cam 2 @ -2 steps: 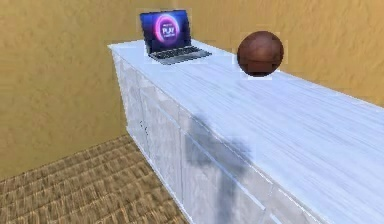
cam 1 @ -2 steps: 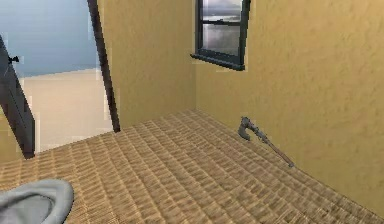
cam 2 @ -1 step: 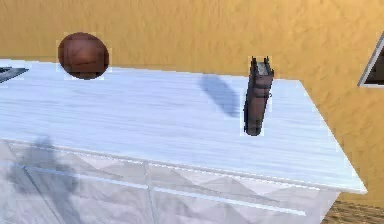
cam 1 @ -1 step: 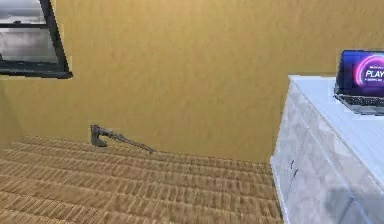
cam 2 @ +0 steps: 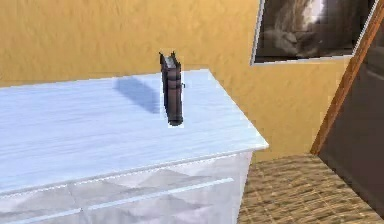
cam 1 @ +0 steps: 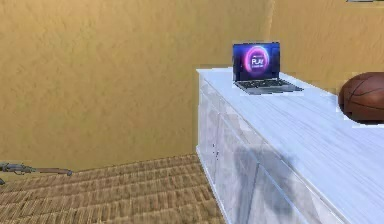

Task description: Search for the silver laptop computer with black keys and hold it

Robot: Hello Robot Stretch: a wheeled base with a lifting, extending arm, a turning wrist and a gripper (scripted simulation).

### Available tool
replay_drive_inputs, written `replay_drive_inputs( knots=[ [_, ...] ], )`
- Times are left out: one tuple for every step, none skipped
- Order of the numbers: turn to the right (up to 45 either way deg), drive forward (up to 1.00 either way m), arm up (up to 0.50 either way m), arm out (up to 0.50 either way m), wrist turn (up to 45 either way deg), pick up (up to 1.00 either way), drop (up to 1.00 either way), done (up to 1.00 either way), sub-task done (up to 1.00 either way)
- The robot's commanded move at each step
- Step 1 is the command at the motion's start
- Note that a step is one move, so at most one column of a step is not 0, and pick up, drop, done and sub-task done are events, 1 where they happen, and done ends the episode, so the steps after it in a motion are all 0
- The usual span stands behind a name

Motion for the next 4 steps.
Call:
replay_drive_inputs(
  knots=[
    [0.0, 0.30, 0.00, 0.00, 0.0, 0.00, 0.00, 0.00, 0.00],
    [-9.0, 0.00, 0.00, 0.00, 0.0, 0.00, 0.00, 0.00, 0.00],
    [0.0, 0.35, 0.00, 0.00, 0.0, 0.00, 0.00, 0.00, 0.00],
    [-9.0, 0.00, 0.00, 0.00, 0.0, 0.00, 0.00, 0.00, 0.00]
  ],
)
